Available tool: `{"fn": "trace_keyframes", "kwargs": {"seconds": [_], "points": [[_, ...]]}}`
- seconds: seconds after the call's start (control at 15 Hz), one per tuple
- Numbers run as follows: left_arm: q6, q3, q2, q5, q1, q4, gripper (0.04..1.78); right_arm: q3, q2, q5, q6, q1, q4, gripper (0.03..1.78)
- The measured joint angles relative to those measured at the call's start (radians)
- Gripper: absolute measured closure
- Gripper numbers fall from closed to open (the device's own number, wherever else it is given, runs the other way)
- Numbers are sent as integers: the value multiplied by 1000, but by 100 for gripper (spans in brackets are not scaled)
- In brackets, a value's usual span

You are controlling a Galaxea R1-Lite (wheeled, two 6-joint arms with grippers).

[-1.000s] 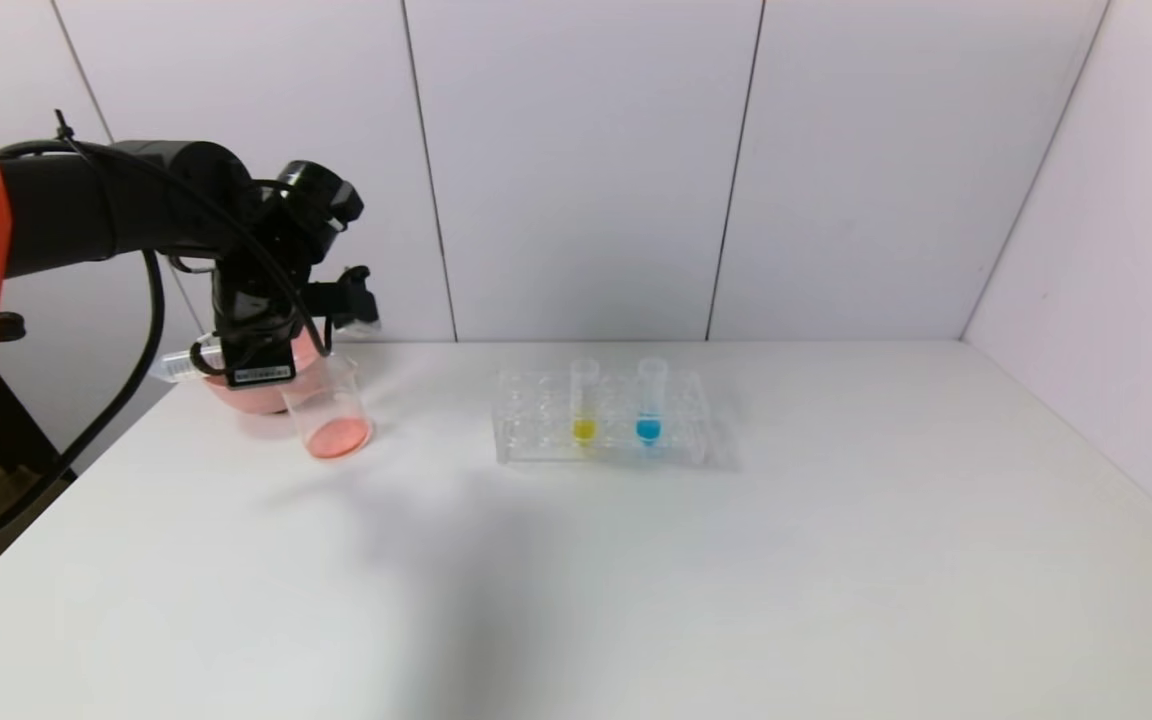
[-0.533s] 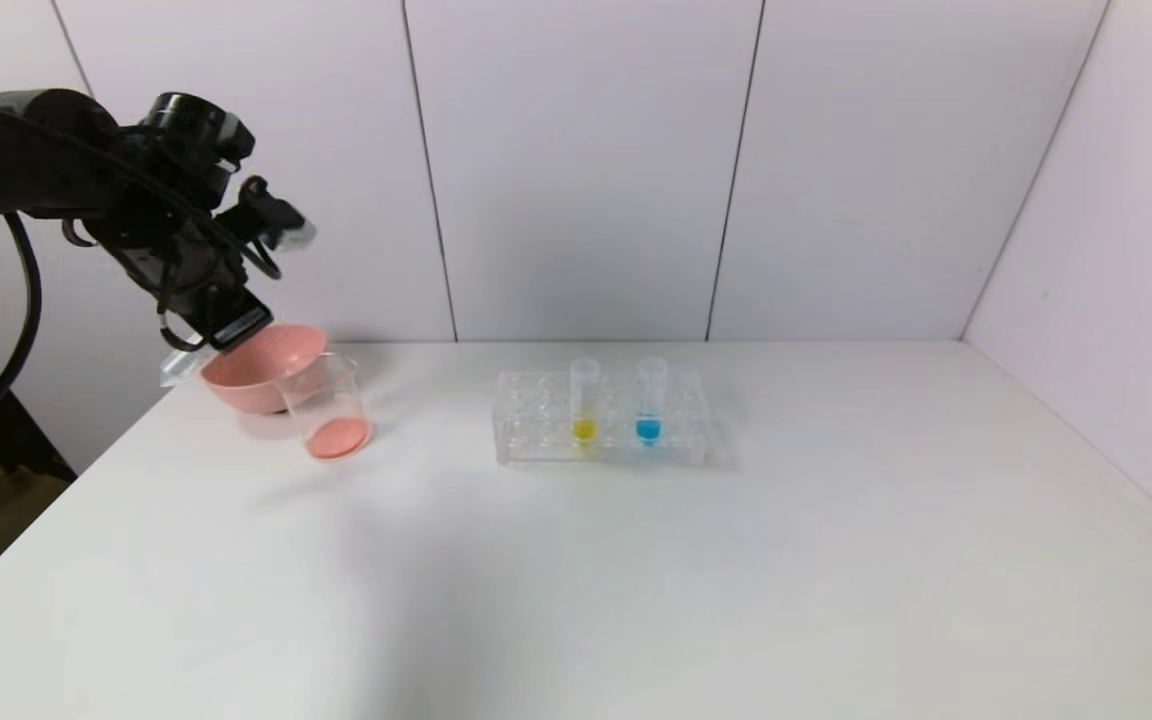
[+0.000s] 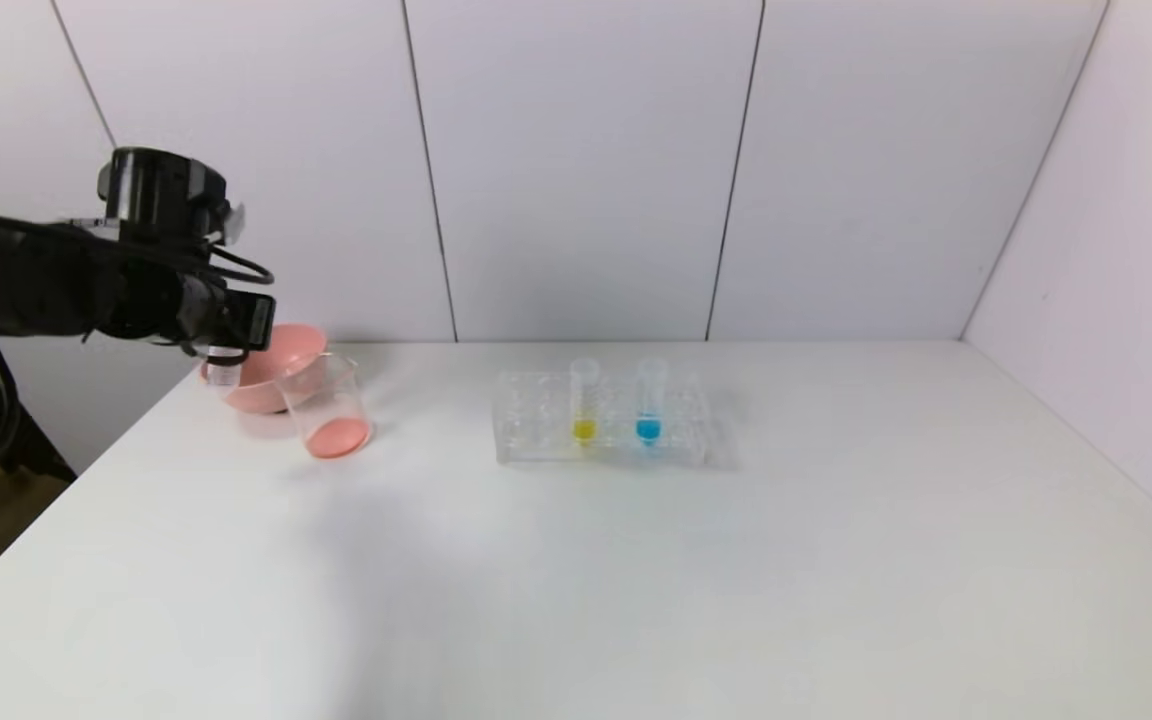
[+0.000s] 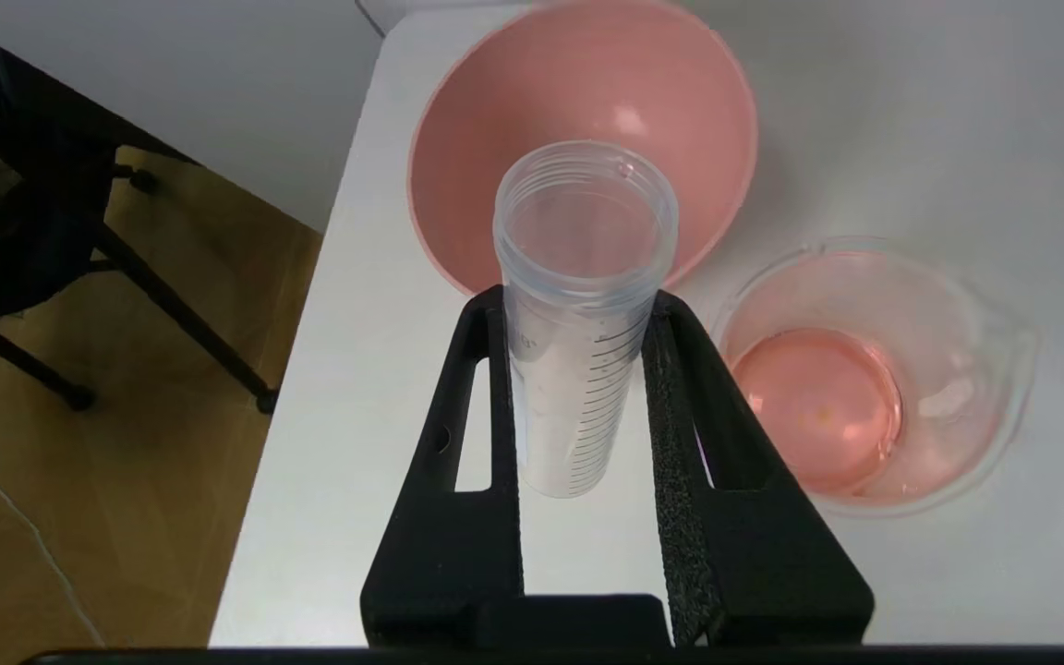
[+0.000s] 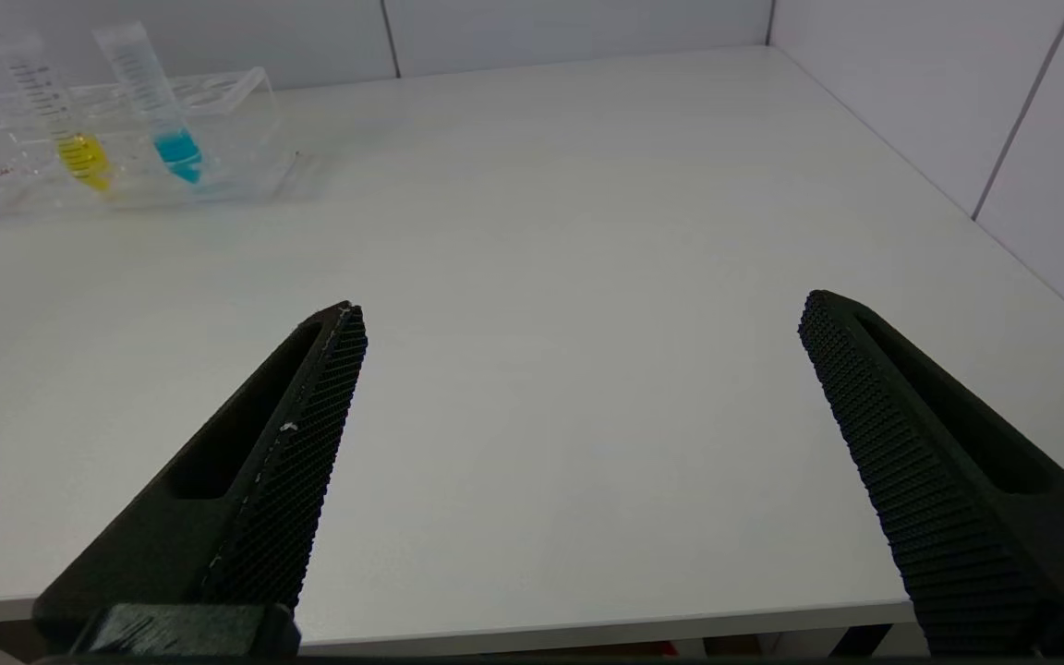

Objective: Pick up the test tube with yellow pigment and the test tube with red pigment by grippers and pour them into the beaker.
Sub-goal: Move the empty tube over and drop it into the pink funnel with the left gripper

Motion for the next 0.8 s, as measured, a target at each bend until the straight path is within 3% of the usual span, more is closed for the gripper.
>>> {"fn": "trace_keyframes", "kwargs": {"seconds": [0.2,0.4,0.53,0.8], "points": [[-13,215,10,30,3,-491,140,0,0,0,0,0,0,10],[-18,257,99,62,16,-821,140,0,0,0,0,0,0,10],[-21,237,173,67,32,-930,140,0,0,0,0,0,0,10],[-24,141,287,61,59,-928,140,0,0,0,0,0,0,10]]}}
